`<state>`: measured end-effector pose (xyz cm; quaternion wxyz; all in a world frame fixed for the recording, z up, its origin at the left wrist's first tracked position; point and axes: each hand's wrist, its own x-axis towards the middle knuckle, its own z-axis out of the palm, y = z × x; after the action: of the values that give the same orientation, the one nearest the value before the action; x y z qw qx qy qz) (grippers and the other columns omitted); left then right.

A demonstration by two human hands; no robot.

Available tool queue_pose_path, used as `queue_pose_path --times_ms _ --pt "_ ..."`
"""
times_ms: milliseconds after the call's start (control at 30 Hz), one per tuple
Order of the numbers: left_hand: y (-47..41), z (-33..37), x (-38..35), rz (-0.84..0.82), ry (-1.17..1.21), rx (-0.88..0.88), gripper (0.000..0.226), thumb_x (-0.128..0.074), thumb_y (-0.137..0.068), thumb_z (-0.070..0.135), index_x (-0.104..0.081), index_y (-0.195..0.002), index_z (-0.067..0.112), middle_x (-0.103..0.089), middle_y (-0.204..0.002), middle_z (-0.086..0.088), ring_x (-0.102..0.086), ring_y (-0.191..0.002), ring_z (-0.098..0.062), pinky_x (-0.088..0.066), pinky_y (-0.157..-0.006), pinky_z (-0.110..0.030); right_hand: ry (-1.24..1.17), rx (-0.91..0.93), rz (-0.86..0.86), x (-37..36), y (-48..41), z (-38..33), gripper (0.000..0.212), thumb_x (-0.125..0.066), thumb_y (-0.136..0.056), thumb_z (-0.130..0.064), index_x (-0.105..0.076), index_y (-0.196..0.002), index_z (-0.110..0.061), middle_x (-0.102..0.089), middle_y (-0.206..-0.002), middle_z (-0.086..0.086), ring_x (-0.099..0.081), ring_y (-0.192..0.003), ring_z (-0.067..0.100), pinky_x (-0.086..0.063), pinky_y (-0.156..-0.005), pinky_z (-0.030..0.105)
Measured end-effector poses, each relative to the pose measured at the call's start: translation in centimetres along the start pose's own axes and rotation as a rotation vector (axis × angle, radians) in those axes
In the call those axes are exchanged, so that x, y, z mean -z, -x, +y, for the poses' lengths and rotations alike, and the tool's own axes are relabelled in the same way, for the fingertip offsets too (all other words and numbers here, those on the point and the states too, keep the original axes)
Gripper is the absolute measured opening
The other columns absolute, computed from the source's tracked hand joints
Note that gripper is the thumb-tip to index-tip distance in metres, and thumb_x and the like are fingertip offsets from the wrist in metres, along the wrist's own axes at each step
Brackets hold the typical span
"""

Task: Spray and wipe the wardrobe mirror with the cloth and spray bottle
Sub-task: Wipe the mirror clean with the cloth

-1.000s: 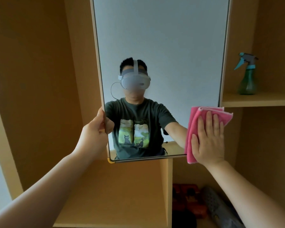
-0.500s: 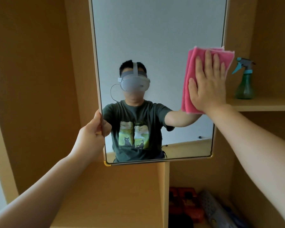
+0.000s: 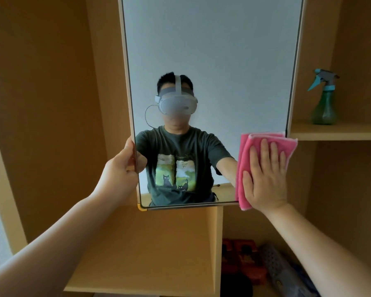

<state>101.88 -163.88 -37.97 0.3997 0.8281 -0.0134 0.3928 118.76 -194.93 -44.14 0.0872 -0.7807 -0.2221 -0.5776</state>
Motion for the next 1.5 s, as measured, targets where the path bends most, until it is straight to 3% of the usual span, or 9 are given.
queue_pose_path --times_ms 67,200,333,567,800,967,1167,1300,1500 --pt "-0.1 -0.1 0.1 -0.015 0.011 -0.005 0.068 -0.045 -0.089 -0.013 -0.029 -0.148 0.019 -0.064 -0.094 0.003 -0.063 -0.098 -0.012 -0.045 -0.103 -0.040 0.011 -0.036 -0.010 -0.5 1.0 -0.7 0.062 -0.018 -0.100 -0.040 -0.008 -0.155 -0.013 -0.007 -0.160 0.016 -0.006 -0.148 0.038 -0.006 -0.119 0.056" --pt "0.0 0.2 0.3 -0.043 -0.009 -0.027 0.070 -0.042 -0.090 -0.014 -0.026 -0.149 0.019 -0.064 -0.097 -0.005 -0.062 -0.099 -0.020 -0.044 -0.100 -0.032 0.006 -0.110 0.004 -0.6 1.0 -2.4 0.062 -0.019 -0.101 -0.038 -0.008 -0.155 -0.011 -0.007 -0.160 0.017 -0.006 -0.148 0.040 -0.005 -0.120 0.055" --pt "0.1 0.7 0.6 -0.082 -0.037 -0.009 0.070 -0.039 -0.091 -0.013 -0.025 -0.150 0.022 -0.064 -0.099 0.003 -0.061 -0.097 -0.004 -0.041 -0.091 -0.010 -0.021 -0.143 0.016 -0.6 0.9 -4.3 0.062 -0.017 -0.101 -0.037 -0.008 -0.155 -0.008 -0.008 -0.159 0.019 -0.005 -0.147 0.041 -0.005 -0.119 0.056" --pt "0.2 1.2 1.0 -0.131 -0.045 -0.032 0.056 -0.036 -0.092 -0.012 -0.032 -0.144 0.007 -0.059 -0.089 0.005 -0.057 -0.087 -0.004 -0.042 -0.093 -0.016 -0.049 -0.132 0.025 -0.7 0.4 -7.5 0.062 -0.019 -0.101 -0.038 -0.013 -0.153 -0.005 -0.010 -0.158 0.021 -0.006 -0.147 0.042 -0.007 -0.119 0.057" --pt "0.4 1.6 1.0 -0.134 -0.049 -0.012 0.075 -0.037 -0.087 -0.016 -0.020 -0.150 0.022 -0.057 -0.094 0.004 -0.055 -0.082 0.006 -0.039 -0.080 -0.001 -0.061 -0.118 0.044 -0.9 0.1 -9.5 0.062 -0.017 -0.101 -0.039 -0.007 -0.154 -0.006 -0.008 -0.158 0.021 -0.003 -0.147 0.040 -0.005 -0.119 0.056" --pt "0.4 1.7 1.2 -0.162 -0.056 -0.048 0.070 -0.038 -0.088 -0.014 -0.022 -0.150 0.016 -0.057 -0.096 -0.005 -0.053 -0.085 -0.003 -0.038 -0.080 -0.001 -0.068 -0.013 0.039 -1.5 -0.1 -12.0 0.064 -0.017 -0.102 -0.041 -0.007 -0.155 -0.007 -0.007 -0.160 0.020 -0.002 -0.148 0.040 -0.002 -0.119 0.055" --pt "0.2 1.6 1.3 -0.191 -0.015 -0.041 0.053 -0.042 -0.090 -0.007 -0.033 -0.142 0.003 -0.056 -0.090 0.014 -0.060 -0.097 -0.018 -0.039 -0.074 -0.001 -0.125 0.205 0.032 -1.8 -0.8 -17.9 0.068 -0.030 -0.099 -0.043 -0.014 -0.155 -0.009 -0.004 -0.162 0.017 -0.005 -0.148 0.040 0.002 -0.119 0.054" --pt "0.1 1.6 1.4 -0.183 0.014 -0.028 0.072 -0.049 -0.090 -0.004 -0.020 -0.151 0.021 -0.061 -0.105 0.016 -0.059 -0.097 0.010 -0.041 -0.075 0.000 -0.126 0.249 -0.008 -1.8 -0.6 -19.7 0.067 -0.032 -0.100 -0.043 -0.015 -0.155 -0.010 -0.005 -0.162 0.017 -0.004 -0.149 0.038 0.000 -0.120 0.053" --pt "0.1 1.0 1.2 -0.161 0.050 0.024 0.071 -0.053 -0.090 -0.003 -0.026 -0.150 0.023 -0.066 -0.097 0.008 -0.066 -0.087 -0.002 -0.049 -0.068 -0.012 -0.167 0.571 -0.079 -1.6 0.3 -19.5 0.059 -0.034 -0.102 -0.041 -0.023 -0.154 -0.014 -0.017 -0.160 0.012 -0.009 -0.149 0.033 -0.006 -0.121 0.050"
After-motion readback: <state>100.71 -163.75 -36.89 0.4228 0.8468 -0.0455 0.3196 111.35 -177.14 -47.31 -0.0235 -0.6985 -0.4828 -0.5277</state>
